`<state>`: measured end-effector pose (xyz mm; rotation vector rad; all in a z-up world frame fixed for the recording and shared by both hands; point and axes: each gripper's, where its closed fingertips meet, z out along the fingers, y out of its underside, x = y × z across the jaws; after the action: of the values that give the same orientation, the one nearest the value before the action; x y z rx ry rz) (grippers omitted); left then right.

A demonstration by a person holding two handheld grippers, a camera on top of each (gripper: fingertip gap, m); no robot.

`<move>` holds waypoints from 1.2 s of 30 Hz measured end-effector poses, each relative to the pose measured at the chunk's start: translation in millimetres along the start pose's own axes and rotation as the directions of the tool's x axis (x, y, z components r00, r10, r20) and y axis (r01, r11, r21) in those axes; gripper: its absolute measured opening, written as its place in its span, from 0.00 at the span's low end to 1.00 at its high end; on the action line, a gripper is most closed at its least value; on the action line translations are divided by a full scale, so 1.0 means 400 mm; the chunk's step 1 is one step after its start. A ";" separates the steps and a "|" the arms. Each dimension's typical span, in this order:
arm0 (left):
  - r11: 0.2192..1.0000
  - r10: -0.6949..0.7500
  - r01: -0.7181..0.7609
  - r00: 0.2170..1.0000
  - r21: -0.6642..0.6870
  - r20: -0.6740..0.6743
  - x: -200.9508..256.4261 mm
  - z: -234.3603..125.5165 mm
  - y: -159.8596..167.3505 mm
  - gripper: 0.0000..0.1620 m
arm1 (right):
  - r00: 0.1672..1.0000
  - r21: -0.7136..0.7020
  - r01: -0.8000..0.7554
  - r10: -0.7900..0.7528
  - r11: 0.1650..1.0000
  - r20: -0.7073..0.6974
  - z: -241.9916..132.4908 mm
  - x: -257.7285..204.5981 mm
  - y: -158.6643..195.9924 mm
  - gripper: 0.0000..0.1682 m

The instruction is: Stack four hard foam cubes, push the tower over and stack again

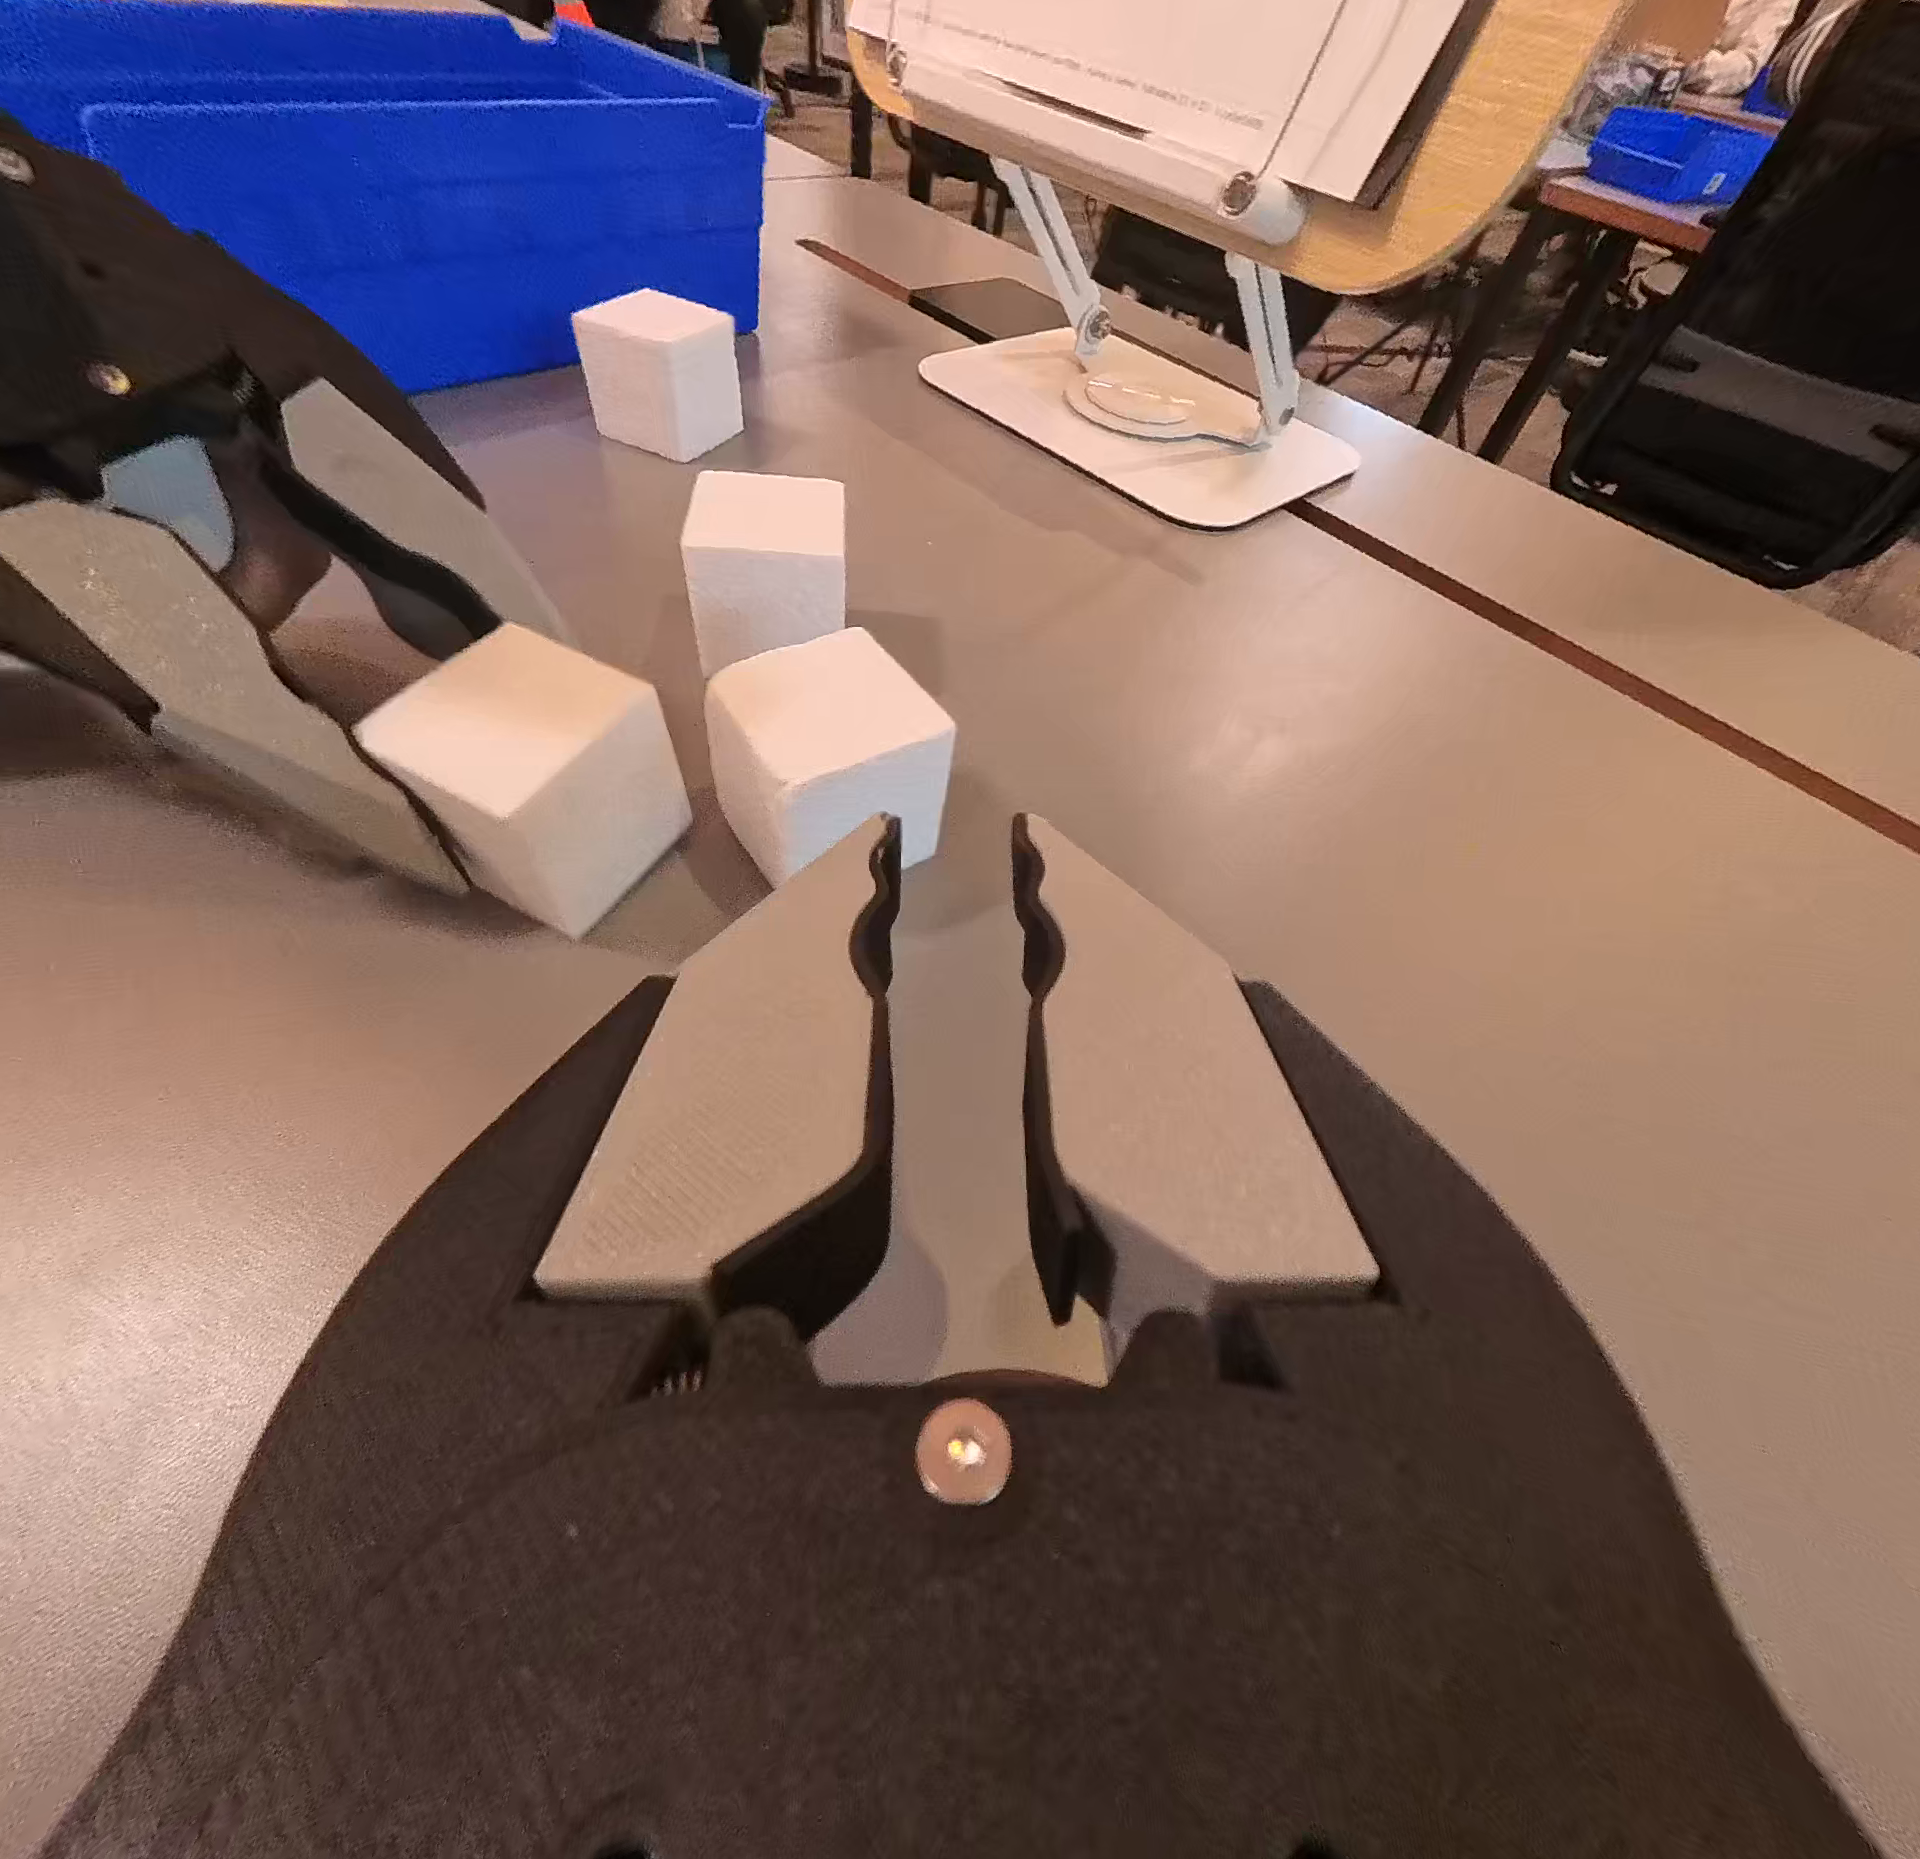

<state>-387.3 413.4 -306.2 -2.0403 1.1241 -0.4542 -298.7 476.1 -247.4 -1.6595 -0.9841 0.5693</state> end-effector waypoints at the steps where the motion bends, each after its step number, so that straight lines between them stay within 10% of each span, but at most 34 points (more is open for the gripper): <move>1: 1.000 0.012 -0.012 1.000 0.004 -0.016 0.009 0.014 -0.013 0.35 | 1.000 0.001 -0.007 0.007 1.000 -0.001 -0.001 0.005 0.002 0.11; 36: 0.997 -0.017 0.003 0.987 0.082 0.160 -0.041 0.008 -0.066 0.56 | 0.997 0.020 -0.058 0.057 0.998 0.056 0.001 0.031 0.015 0.16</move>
<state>-379.4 437.2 -287.6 -1.9744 0.9832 -0.3284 -290.4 486.0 -251.9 -1.6647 -0.9697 0.6656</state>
